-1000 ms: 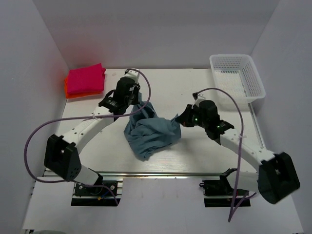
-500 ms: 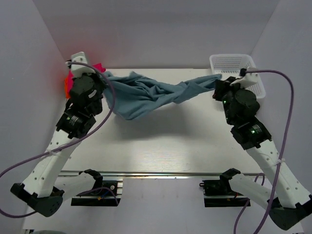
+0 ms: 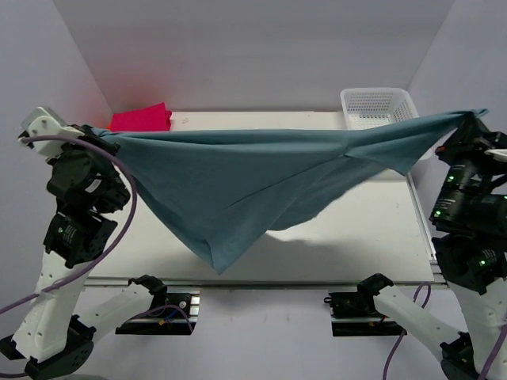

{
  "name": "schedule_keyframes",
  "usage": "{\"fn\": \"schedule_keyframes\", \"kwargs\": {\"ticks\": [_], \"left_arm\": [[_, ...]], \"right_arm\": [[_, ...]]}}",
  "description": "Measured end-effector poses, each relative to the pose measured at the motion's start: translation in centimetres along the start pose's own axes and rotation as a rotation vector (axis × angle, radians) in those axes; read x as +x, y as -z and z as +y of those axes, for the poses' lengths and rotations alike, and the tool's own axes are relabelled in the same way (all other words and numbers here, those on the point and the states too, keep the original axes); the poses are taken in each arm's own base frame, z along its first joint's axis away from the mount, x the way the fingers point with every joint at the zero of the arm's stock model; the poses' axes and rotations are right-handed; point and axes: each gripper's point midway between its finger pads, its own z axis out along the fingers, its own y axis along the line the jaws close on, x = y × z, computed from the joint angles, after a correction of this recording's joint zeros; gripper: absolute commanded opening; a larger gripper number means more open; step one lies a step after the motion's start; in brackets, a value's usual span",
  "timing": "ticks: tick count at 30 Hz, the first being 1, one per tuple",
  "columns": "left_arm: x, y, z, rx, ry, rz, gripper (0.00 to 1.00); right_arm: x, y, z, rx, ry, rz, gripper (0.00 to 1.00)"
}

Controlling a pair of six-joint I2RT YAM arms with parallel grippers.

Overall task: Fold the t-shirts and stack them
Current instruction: Flatten out the tshirt

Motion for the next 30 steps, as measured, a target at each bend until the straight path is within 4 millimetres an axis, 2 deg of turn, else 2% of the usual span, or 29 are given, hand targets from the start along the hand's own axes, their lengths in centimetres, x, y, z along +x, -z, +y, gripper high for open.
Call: {"fn": "schedule_keyframes", "kwargs": {"ticks": [4, 12, 16, 19, 21, 24, 27, 29, 30], "left_arm": [[-2.0, 0.5, 0.6, 0.015, 0.049, -0.019, 0.0], [-4.2, 1.8, 0.0, 0.152, 0.102, -0.024, 0.0], [-4.4, 2.2, -1.0, 0.225, 0.109, -0.016, 0.0], [-3.7, 2.2, -2.2, 0.267, 0.093, 0.001, 0.0], [-2.3, 1.7, -3.4, 0.276, 0.07, 0.018, 0.0], [1.7, 0.0, -5.4, 0.232, -0.012, 0.061, 0.0], [8.9, -2.6, -8.8, 0.182, -0.155, 0.144, 0.0], [15.8, -4.2, -10.7, 0.169, -0.278, 0.225, 0.0], [19.8, -5.0, -11.2, 0.158, -0.347, 0.274, 0.0]], "right_arm": [[-2.8, 0.3, -0.7, 0.0, -0.011, -0.049, 0.0], [-6.0, 1.0, -0.3, -0.083, -0.019, -0.082, 0.0], [-6.3, 1.4, -0.2, -0.11, -0.023, -0.086, 0.0], [-5.3, 1.2, 0.3, -0.122, -0.011, -0.069, 0.0], [-3.5, 0.7, 1.0, -0.123, 0.009, -0.047, 0.0], [1.6, -0.9, 3.2, -0.123, 0.077, 0.014, 0.0], [9.8, -3.0, 6.2, -0.126, 0.2, 0.134, 0.0], [16.2, -4.0, 7.5, -0.124, 0.285, 0.231, 0.0], [20.3, -4.3, 8.1, -0.127, 0.336, 0.294, 0.0]]}}
